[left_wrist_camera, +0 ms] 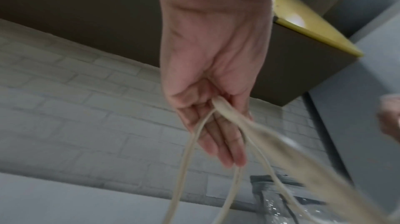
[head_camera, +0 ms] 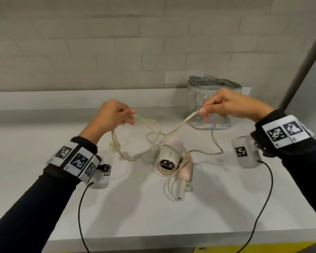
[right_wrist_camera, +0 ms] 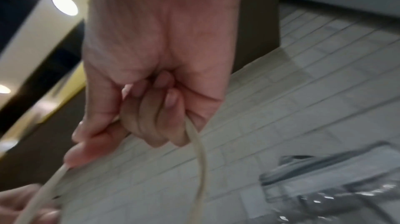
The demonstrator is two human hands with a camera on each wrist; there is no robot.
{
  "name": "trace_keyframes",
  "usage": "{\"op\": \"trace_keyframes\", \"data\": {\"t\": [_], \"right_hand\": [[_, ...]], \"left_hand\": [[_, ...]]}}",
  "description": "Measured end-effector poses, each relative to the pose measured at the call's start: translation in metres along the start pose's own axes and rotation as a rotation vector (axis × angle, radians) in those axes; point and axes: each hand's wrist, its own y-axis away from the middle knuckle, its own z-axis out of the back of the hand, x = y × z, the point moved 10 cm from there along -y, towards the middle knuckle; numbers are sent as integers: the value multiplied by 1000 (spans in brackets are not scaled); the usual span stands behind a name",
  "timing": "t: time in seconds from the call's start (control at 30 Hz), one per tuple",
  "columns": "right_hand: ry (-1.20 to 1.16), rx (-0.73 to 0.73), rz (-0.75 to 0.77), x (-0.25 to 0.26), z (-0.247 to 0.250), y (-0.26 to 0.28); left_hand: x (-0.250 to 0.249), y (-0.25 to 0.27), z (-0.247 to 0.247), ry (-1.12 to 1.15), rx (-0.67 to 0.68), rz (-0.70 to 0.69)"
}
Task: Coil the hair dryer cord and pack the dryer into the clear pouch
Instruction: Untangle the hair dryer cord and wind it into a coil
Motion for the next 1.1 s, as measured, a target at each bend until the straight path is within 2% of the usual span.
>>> {"op": "trace_keyframes", "data": {"t": [0.1, 0.17, 0.27, 0.33, 0.43, 0.53, 0.57, 0.63, 0.73, 0.87, 0.97, 1.1], "right_hand": [[128, 151, 26, 38, -29, -14], [158, 197, 49, 58, -44, -24], [167, 163, 85, 74, -55, -40], [161, 114, 101, 78, -56, -46], [151, 12, 102, 76, -49, -50], [185, -37, 103, 69, -47, -52], [191, -55, 108, 68, -46, -53], [143, -83, 107, 65, -44, -53], [35, -87, 79, 55, -40, -47], [-119, -82, -14, 19, -33, -34], [-2, -97, -62, -7, -27, -20], [39, -239, -90, -31, -10, -2]], "left_hand": [[-38, -2, -10, -143, -24, -135], [-61, 0, -19, -195, -12, -215], [-89, 7, -29, -275, -19, -327], [-92, 11, -32, -246, -43, -346], [-78, 15, -31, -40, -100, -252], [-68, 23, -42, 285, -43, -135], [-68, 24, -46, 324, -10, -116], [-71, 24, -47, 285, 43, -152], [-70, 19, -26, 200, 12, -225], [-55, 15, -2, 179, -21, -179], [-24, 9, 21, 229, -110, -90], [7, 7, 25, 259, -133, -20]]}}
